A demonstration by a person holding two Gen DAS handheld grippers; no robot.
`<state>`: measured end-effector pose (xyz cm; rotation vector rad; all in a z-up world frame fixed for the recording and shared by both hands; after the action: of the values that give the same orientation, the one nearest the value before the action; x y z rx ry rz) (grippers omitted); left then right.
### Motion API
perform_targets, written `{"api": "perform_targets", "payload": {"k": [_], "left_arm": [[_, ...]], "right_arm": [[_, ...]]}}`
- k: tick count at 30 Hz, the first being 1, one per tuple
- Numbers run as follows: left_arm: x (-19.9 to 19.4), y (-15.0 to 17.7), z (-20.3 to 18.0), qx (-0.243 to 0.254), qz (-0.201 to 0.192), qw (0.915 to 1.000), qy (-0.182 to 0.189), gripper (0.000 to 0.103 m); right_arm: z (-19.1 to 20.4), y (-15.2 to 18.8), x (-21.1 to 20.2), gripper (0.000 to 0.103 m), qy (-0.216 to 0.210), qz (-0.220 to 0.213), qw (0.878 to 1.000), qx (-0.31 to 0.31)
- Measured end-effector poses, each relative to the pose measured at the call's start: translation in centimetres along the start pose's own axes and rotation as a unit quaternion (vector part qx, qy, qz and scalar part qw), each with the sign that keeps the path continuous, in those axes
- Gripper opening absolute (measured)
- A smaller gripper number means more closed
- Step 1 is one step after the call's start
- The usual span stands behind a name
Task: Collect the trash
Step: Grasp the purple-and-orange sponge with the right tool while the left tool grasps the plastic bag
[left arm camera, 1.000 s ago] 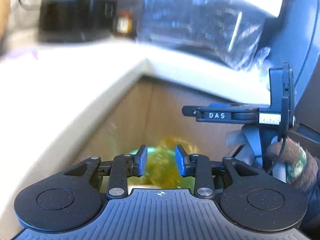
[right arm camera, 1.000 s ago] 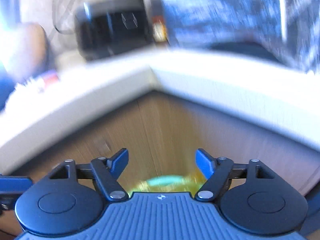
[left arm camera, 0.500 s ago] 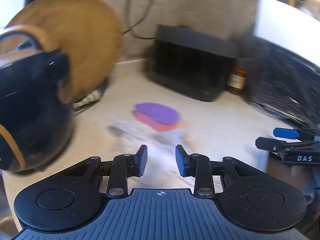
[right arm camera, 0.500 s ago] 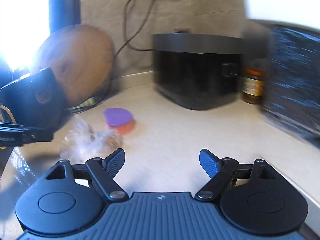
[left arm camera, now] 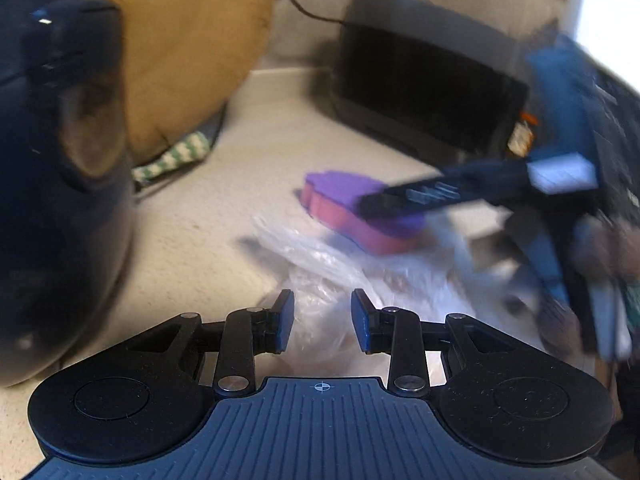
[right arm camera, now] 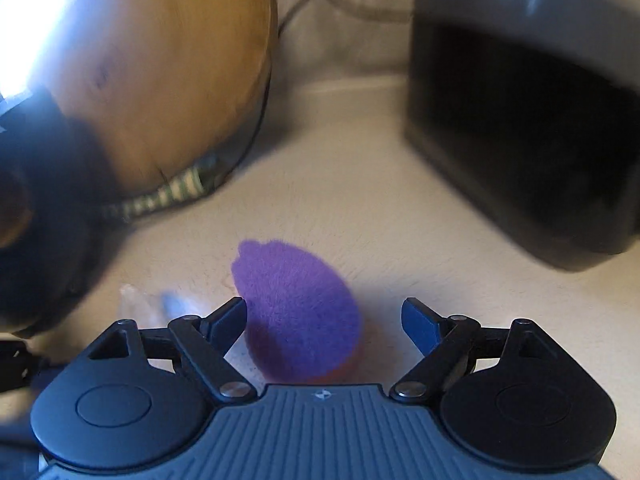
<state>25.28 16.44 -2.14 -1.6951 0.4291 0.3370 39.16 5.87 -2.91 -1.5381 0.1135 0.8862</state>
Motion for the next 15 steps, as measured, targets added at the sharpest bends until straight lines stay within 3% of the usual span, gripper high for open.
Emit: {"api": "perform_targets", "payload": {"k": [2, 4, 9, 15], "left_arm": [[-0.2, 0.6, -0.5, 0.016, 0.010, 0.9997, 0.012, 0.035], [-0.7, 1.0, -1.0, 0.024, 0.015, 0.9993, 0.022, 0.035], [-1.8, 1.7, -2.8, 0.037, 0.021, 0.9980, 0.048, 0.035], [-2.9, 2.0, -5.6, 0.068, 0.016, 0.9959, 0.057, 0.035]], "right_arm": [[0.2, 0.4, -0.2, 0.084, -0.004, -0.003, 1.000, -0.001], [0.2, 0.8, -1.1, 0.065, -0.012, -0.005, 1.000, -0.008], [-0.8, 2.7, -5.5, 0.065, -0.007, -0.013, 1.000, -0.021], [-3.3, 5.8, -10.8, 0.066, 0.061, -0.008, 0.998, -0.034]]}}
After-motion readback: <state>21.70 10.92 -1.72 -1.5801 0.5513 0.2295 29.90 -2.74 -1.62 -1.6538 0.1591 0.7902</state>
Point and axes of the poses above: each gripper's, at about its wrist camera, not at the fingertips, and x roughly the way its jaws point, z to its left, y to its underside, the point moved 4 cm from there along x, roughly the way its jaws point, and after that the axes turned 14 degrees about -z, right-handed, at the moved point
